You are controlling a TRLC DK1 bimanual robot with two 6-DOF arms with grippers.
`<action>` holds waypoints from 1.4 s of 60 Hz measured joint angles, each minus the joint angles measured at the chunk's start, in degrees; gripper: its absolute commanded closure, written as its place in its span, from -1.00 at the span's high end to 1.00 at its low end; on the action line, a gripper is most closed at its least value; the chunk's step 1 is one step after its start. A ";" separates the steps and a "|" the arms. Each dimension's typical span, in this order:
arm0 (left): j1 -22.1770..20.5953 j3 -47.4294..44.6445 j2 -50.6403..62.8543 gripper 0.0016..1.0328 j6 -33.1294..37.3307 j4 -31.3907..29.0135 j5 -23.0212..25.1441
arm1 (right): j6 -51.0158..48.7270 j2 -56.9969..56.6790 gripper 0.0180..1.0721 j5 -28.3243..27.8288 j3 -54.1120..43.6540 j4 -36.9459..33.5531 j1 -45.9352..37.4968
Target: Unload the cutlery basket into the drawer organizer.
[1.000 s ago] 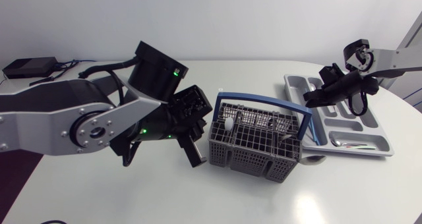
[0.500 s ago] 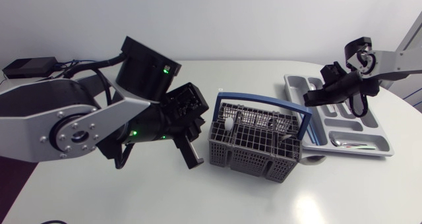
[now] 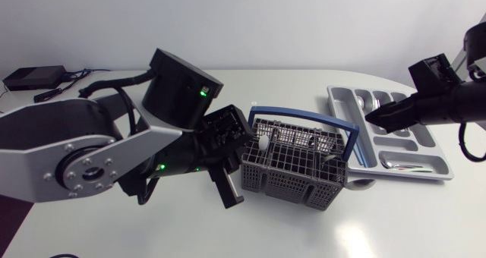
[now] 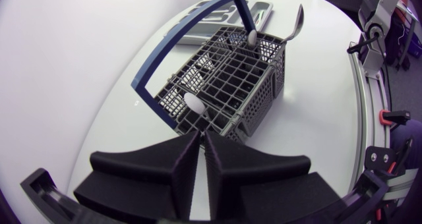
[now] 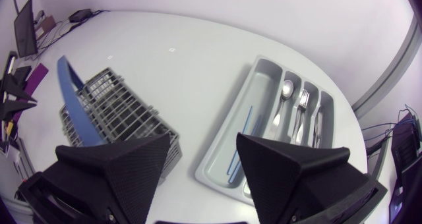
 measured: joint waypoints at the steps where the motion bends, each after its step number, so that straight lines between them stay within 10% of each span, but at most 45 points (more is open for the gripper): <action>1: -0.11 0.00 0.00 -0.71 0.00 0.00 0.00 | -0.50 -1.33 0.42 -0.72 -0.55 -0.85 -0.02; 30: -1.22 0.17 0.46 -0.71 0.00 0.02 0.00 | -13.11 -13.44 0.42 -10.71 -5.62 -15.61 -4.98; 84: 0.42 -1.81 -1.20 -0.71 0.20 0.07 -0.02 | 1.07 14.03 0.41 1.05 -0.74 6.05 16.31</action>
